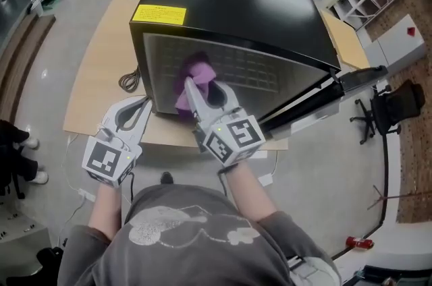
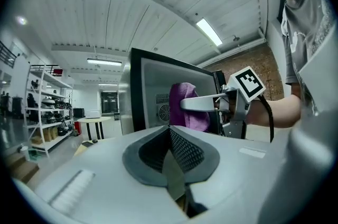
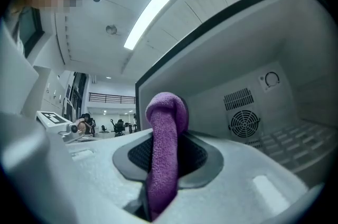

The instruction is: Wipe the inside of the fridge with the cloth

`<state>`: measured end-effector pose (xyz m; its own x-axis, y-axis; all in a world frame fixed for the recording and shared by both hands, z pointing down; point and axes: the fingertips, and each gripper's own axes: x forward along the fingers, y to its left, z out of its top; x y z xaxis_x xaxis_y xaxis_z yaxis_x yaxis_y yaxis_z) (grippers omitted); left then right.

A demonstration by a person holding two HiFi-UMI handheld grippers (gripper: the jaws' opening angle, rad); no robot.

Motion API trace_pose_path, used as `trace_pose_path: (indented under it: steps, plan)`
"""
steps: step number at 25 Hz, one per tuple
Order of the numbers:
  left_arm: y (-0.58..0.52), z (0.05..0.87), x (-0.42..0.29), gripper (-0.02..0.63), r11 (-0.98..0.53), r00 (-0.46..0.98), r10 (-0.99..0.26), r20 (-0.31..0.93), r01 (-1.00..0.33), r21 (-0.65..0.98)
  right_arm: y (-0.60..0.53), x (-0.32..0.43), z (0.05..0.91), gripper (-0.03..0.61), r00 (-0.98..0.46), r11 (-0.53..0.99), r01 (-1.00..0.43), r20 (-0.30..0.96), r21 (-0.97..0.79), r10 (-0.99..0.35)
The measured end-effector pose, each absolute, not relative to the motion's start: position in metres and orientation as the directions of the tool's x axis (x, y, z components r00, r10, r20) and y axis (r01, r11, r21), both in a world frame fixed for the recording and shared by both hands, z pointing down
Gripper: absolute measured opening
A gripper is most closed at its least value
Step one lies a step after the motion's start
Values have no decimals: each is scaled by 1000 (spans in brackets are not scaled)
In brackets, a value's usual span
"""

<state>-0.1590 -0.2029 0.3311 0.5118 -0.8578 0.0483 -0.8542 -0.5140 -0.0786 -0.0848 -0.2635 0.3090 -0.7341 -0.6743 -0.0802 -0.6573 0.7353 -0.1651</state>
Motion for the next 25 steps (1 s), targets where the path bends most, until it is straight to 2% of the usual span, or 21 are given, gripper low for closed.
trace_pose_path:
  steps: [15, 19, 25]
  plan:
    - [-229, 329, -192, 18, -555, 553, -832, 46, -830, -53, -359, -136, 295, 78, -614, 614, -789, -21, 28, -789]
    - [-232, 331, -190, 18, -548, 546, -836, 59, -835, -47, -374, -148, 299, 79, -642, 641, -767, 0, 25, -767]
    - [-232, 332, -185, 18, -540, 537, -841, 67, -840, -43, -356, -154, 297, 78, -735, 736, -676, -44, -33, -677]
